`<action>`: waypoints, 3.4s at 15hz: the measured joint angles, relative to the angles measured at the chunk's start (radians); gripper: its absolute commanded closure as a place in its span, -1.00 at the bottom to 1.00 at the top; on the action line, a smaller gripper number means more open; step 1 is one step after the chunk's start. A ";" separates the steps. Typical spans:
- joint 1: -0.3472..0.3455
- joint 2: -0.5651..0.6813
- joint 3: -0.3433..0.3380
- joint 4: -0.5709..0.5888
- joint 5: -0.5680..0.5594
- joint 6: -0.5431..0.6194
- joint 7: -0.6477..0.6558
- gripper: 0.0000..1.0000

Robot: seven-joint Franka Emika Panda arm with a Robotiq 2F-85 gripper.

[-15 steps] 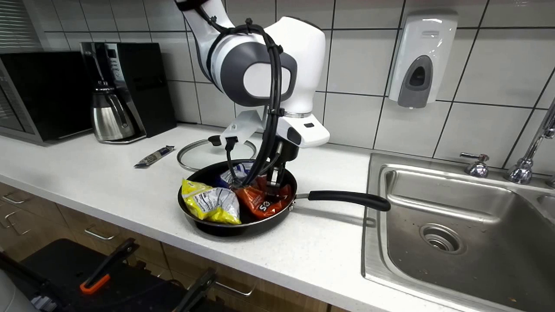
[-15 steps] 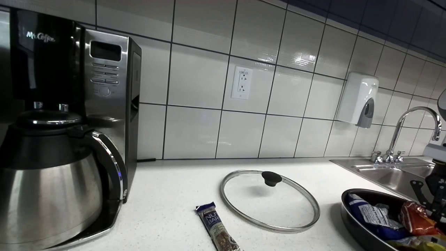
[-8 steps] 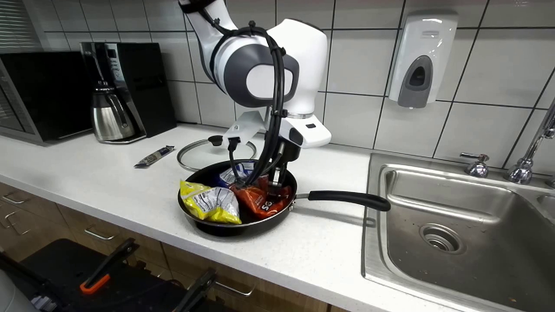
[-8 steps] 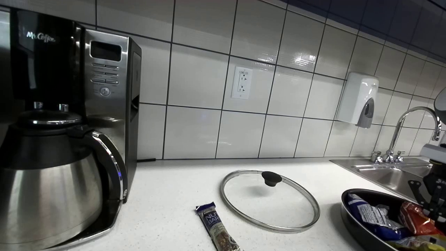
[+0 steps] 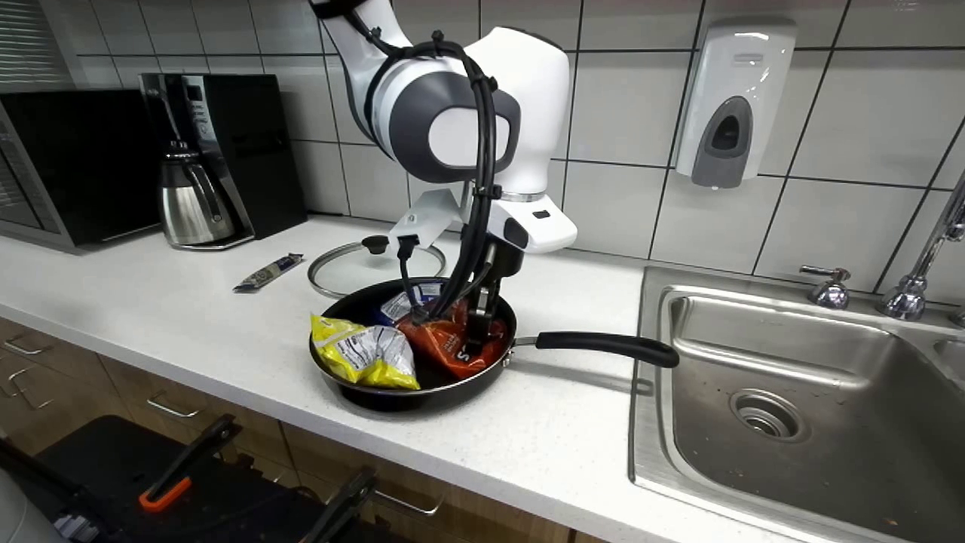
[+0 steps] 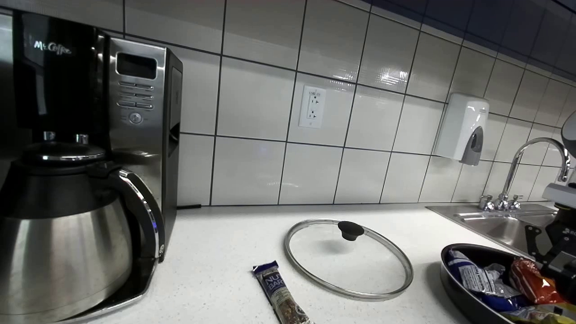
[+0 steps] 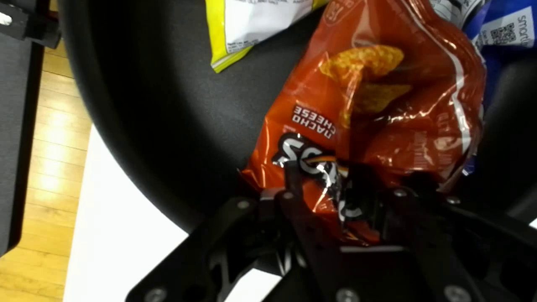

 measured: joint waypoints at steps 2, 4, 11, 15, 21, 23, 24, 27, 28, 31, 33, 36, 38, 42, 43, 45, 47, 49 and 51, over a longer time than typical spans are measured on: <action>0.000 -0.014 0.000 0.000 -0.002 0.001 0.000 -0.72; 0.000 -0.034 0.000 0.000 -0.011 0.005 0.004 -0.98; 0.008 -0.087 0.004 0.001 -0.052 0.018 0.015 -1.00; 0.035 -0.095 0.024 0.023 -0.075 0.019 0.037 -1.00; 0.096 -0.083 0.082 0.100 -0.127 0.014 0.094 -1.00; 0.116 -0.067 0.101 0.135 -0.143 0.009 0.110 -1.00; 0.127 -0.055 0.109 0.155 -0.147 0.003 0.113 -1.00; 0.158 -0.010 0.132 0.219 -0.152 -0.023 0.115 -1.00; 0.168 0.008 0.139 0.242 -0.152 -0.030 0.115 -1.00; 0.197 0.070 0.161 0.316 -0.152 -0.056 0.115 -1.00; 0.215 0.114 0.176 0.368 -0.152 -0.072 0.115 -1.00; 0.239 0.178 0.200 0.445 -0.152 -0.104 0.103 -1.00; 0.253 0.219 0.215 0.494 -0.152 -0.131 0.087 -1.00; 0.276 0.288 0.238 0.582 -0.152 -0.188 0.033 -1.00; 0.281 0.303 0.242 0.602 -0.152 -0.206 0.016 -1.00; 0.289 0.329 0.248 0.637 -0.152 -0.239 -0.017 -1.00; 0.297 0.353 0.253 0.668 -0.152 -0.271 -0.047 -1.00; 0.304 0.374 0.254 0.695 -0.152 -0.299 -0.070 -1.00; 0.309 0.395 0.254 0.722 -0.152 -0.324 -0.091 -1.00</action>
